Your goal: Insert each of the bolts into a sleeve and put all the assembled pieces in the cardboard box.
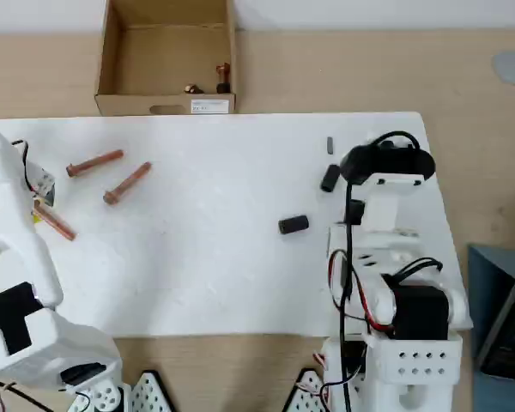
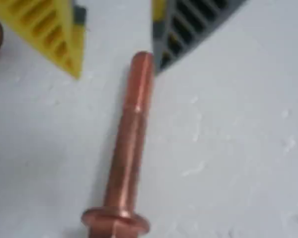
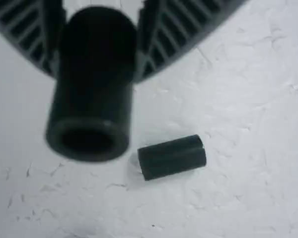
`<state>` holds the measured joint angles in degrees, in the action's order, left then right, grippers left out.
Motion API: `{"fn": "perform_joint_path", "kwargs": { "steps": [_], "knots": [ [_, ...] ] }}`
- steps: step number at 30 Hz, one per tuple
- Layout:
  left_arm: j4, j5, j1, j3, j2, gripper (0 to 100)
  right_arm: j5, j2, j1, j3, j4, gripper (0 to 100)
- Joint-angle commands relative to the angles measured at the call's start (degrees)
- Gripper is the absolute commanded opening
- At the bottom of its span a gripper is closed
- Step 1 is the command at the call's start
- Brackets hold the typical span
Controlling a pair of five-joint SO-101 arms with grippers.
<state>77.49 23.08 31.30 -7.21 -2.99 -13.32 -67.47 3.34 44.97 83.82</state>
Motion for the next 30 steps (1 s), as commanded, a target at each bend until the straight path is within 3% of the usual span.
{"fn": "perform_joint_path", "kwargs": {
  "steps": [1,30],
  "knots": [
    [-1.8,-1.6,1.1,2.7,-0.9,11,0.2,-0.3,-0.8,-0.3,-1.1,0.9],
    [-2.6,-3.2,2.5,13.4,-23.4,10,0.4,-0.3,-0.8,-0.2,-1.1,0.9]
  ]
}}
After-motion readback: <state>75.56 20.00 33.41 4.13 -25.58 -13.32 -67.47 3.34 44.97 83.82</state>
